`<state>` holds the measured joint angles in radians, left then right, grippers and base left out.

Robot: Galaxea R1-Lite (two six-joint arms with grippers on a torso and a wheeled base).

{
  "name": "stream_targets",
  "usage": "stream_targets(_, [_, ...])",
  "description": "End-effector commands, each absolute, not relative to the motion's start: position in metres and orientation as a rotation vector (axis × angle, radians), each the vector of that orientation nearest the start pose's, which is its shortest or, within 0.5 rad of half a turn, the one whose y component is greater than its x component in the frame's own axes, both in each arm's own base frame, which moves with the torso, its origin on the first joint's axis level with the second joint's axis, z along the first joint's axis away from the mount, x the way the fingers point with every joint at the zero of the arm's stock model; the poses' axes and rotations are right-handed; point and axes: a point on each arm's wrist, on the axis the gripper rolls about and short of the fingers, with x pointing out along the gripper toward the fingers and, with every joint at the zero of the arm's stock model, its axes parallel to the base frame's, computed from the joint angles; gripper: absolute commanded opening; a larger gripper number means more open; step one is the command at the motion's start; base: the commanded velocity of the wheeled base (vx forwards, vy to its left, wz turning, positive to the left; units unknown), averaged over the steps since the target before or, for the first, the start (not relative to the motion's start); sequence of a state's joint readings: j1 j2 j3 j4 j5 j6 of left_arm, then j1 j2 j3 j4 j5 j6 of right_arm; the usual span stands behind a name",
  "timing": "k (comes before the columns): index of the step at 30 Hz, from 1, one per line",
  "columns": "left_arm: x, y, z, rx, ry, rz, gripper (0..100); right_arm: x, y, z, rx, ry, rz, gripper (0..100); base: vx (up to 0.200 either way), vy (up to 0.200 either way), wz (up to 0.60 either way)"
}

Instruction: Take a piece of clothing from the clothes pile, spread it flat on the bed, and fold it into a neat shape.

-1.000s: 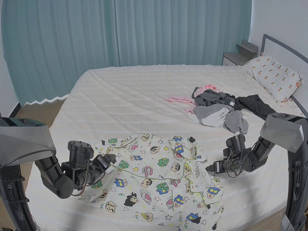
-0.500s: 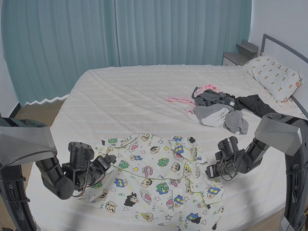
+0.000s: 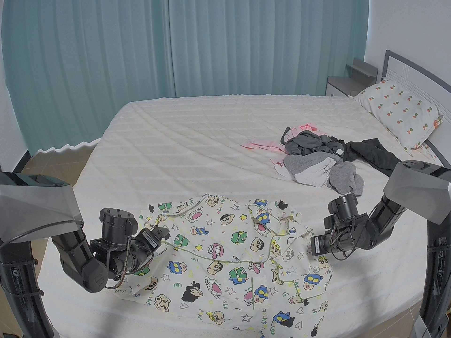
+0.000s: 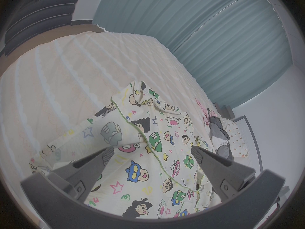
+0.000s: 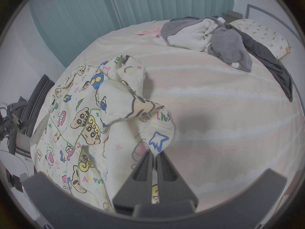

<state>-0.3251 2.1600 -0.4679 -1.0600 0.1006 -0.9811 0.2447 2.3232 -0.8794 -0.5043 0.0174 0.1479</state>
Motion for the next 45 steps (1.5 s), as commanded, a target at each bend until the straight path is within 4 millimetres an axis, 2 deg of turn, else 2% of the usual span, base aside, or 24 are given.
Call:
stream_targets(1, [0.287, -0.094, 0.007, -0.813, 0.638, 0.102, 100, 0.349, 0.066, -0.011, 0.051, 0.917, 0.110, 0, 0.000, 0.000, 0.00])
stream_targets(9, [0.281, -0.093, 0.002, -0.814, 0.607, 0.078, 100, 0.351, 0.030, -0.014, 0.051, 0.929, -0.007, 0, 0.000, 0.000, 0.00])
stream_targets(19, [0.278, -0.092, -0.001, -0.808, 0.618, 0.086, 100, 0.350, 0.021, -0.017, 0.065, 0.928, -0.030, 0, 0.000, 0.000, 0.00])
stream_targets(20, [0.278, -0.092, -0.001, -0.808, 0.618, 0.086, 100, 0.350, 0.021, -0.017, 0.066, 0.919, -0.029, 100, 0.000, 0.000, 0.00])
stream_targets(25, [0.276, -0.088, -0.001, -0.808, 0.618, 0.096, 100, 0.352, 0.023, -0.013, 0.076, 0.857, -0.019, 100, 0.000, 0.000, 0.00])
stream_targets(30, [0.268, -0.076, 0.002, -0.780, 0.631, 0.107, 100, 0.359, 0.030, 0.011, 0.132, 0.701, -0.003, 100, 0.000, 0.000, 0.00])
stream_targets(34, [0.267, -0.075, 0.003, -0.807, 0.639, 0.060, 100, 0.363, 0.073, 0.027, 0.277, 0.626, 0.062, 100, 0.000, 0.000, 0.00])
stream_targets(36, [0.264, -0.072, 0.002, -0.821, 0.656, 0.033, 100, 0.365, 0.102, 0.030, 0.346, 0.617, 0.110, 100, 0.000, 0.000, 0.00])
stream_targets(37, [0.263, -0.072, 0.002, -0.822, 0.659, 0.029, 100, 0.366, 0.106, 0.029, 0.357, 0.619, 0.115, 100, 0.000, 0.000, 0.00])
stream_targets(39, [0.259, -0.069, 0.002, -0.838, 0.667, 0.012, 100, 0.372, 0.137, 0.018, 0.433, 0.640, 0.150, 100, 0.000, 0.000, 0.00])
stream_targets(40, [0.259, -0.069, 0.002, -0.839, 0.668, 0.012, 100, 0.373, 0.139, 0.018, 0.436, 0.640, 0.153, 100, 0.000, 0.000, 0.00])
stream_targets(42, [0.259, -0.068, 0.002, -0.870, 0.659, 0.011, 100, 0.384, 0.159, 0.006, 0.499, 0.646, 0.167, 100, 0.000, 0.000, 0.00])
stream_targets(43, [0.259, -0.068, 0.002, -0.870, 0.659, 0.011, 100, 0.384, 0.159, 0.006, 0.499, 0.646, 0.167, 100, 0.000, 0.000, 0.00])
stream_targets(44, [0.259, -0.068, 0.001, -0.888, 0.661, 0.014, 100, 0.391, 0.169, -0.006, 0.516, 0.674, 0.162, 100, 0.000, 0.000, 0.00])
stream_targets(45, [0.259, -0.068, 0.001, -0.889, 0.660, 0.016, 100, 0.392, 0.170, -0.009, 0.518, 0.686, 0.159, 100, 0.000, 0.000, 0.00])
